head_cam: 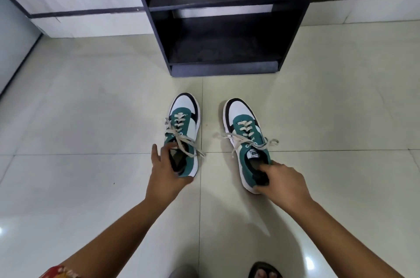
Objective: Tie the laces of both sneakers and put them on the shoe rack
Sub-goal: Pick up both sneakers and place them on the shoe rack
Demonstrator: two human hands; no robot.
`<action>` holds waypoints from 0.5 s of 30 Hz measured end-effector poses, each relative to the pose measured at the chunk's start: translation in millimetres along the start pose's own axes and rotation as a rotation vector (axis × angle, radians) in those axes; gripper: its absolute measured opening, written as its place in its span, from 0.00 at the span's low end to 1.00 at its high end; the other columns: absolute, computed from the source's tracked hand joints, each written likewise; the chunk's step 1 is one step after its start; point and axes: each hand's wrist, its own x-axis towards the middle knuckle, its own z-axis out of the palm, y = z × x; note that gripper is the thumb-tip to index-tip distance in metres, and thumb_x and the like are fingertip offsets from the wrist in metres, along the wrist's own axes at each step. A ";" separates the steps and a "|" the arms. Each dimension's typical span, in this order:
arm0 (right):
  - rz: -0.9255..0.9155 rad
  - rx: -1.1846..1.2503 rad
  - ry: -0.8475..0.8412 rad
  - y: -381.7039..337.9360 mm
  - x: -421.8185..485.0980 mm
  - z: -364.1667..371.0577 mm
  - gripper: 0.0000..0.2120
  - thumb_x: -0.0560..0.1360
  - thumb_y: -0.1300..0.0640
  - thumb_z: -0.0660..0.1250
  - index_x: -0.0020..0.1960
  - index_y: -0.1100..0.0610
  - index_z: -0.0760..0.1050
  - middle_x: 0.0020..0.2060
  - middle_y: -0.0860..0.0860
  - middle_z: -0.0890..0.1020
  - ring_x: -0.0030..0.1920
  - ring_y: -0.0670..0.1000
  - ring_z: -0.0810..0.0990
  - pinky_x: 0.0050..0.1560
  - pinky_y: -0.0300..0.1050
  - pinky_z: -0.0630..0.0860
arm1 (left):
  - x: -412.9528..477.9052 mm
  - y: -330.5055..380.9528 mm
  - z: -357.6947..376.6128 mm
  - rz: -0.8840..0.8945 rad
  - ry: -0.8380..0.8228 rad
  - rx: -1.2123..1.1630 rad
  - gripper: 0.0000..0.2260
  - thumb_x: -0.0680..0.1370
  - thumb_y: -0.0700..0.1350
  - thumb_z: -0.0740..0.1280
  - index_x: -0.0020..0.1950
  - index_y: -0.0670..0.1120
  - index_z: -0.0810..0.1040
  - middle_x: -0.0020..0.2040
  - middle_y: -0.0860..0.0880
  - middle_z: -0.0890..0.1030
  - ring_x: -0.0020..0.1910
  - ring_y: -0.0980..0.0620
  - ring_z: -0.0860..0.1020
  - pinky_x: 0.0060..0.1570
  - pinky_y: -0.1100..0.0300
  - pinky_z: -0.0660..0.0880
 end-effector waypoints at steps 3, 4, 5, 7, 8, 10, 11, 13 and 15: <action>-0.014 -0.034 0.043 -4.2 1.8 1.6 0.18 0.70 0.44 0.66 0.59 0.44 0.73 0.50 0.51 0.81 0.49 0.56 0.80 0.38 0.43 0.68 | 3.0 -1.7 -0.5 0.045 -0.011 0.085 0.19 0.65 0.45 0.76 0.52 0.50 0.75 0.63 0.48 0.71 0.50 0.47 0.77 0.43 0.61 0.71; -0.015 -0.029 0.065 -5.1 2.7 1.9 0.17 0.70 0.44 0.65 0.59 0.44 0.73 0.50 0.50 0.81 0.49 0.55 0.80 0.38 0.42 0.68 | 3.9 -0.2 -0.7 0.050 0.009 0.091 0.12 0.66 0.44 0.75 0.47 0.48 0.77 0.55 0.49 0.75 0.44 0.49 0.75 0.38 0.62 0.69; -0.014 -0.020 0.087 -5.6 3.4 2.2 0.17 0.70 0.44 0.65 0.58 0.44 0.74 0.49 0.49 0.82 0.49 0.55 0.80 0.37 0.42 0.67 | 5.0 1.7 -1.6 0.056 0.036 0.095 0.09 0.67 0.44 0.74 0.41 0.46 0.76 0.48 0.49 0.76 0.39 0.49 0.73 0.34 0.63 0.66; -0.013 0.000 0.118 -5.9 4.1 2.7 0.17 0.70 0.43 0.64 0.58 0.42 0.74 0.49 0.48 0.83 0.48 0.54 0.80 0.36 0.42 0.67 | 6.0 5.3 -3.2 0.068 0.079 0.095 0.12 0.67 0.44 0.74 0.36 0.41 0.73 0.38 0.49 0.73 0.34 0.49 0.71 0.30 0.62 0.63; -0.012 0.013 0.128 -6.0 3.8 2.3 0.17 0.70 0.43 0.64 0.59 0.42 0.74 0.48 0.48 0.83 0.48 0.55 0.80 0.36 0.43 0.67 | 5.8 7.7 -4.4 0.073 0.101 0.082 0.13 0.67 0.44 0.74 0.35 0.40 0.71 0.35 0.49 0.72 0.32 0.49 0.70 0.30 0.61 0.63; -0.004 0.046 0.152 -7.4 2.4 -0.4 0.15 0.70 0.43 0.65 0.55 0.46 0.76 0.47 0.49 0.83 0.47 0.55 0.81 0.36 0.43 0.67 | 1.6 14.7 -5.9 0.075 0.126 0.045 0.15 0.67 0.44 0.75 0.33 0.41 0.68 0.31 0.51 0.71 0.29 0.53 0.69 0.29 0.64 0.63; 0.003 0.059 0.169 -8.4 1.9 -2.8 0.14 0.70 0.43 0.65 0.51 0.48 0.77 0.46 0.50 0.83 0.47 0.56 0.81 0.36 0.43 0.68 | -1.2 19.6 -6.0 0.077 0.134 0.021 0.16 0.67 0.43 0.75 0.32 0.43 0.67 0.30 0.51 0.71 0.28 0.55 0.69 0.28 0.67 0.62; 0.001 0.078 0.221 -10.3 0.4 -9.1 0.13 0.69 0.42 0.66 0.46 0.51 0.76 0.45 0.50 0.83 0.45 0.56 0.81 0.36 0.45 0.69 | -6.1 28.7 -5.8 0.091 0.151 -0.042 0.17 0.67 0.43 0.75 0.31 0.45 0.65 0.29 0.52 0.71 0.28 0.56 0.70 0.29 0.69 0.65; -0.015 0.110 0.290 -11.4 0.2 -19.4 0.13 0.69 0.43 0.66 0.44 0.52 0.76 0.43 0.49 0.83 0.43 0.56 0.81 0.36 0.45 0.71 | -6.3 38.3 -9.4 0.125 0.170 -0.088 0.17 0.67 0.43 0.75 0.31 0.46 0.66 0.29 0.51 0.72 0.31 0.59 0.71 0.30 0.70 0.66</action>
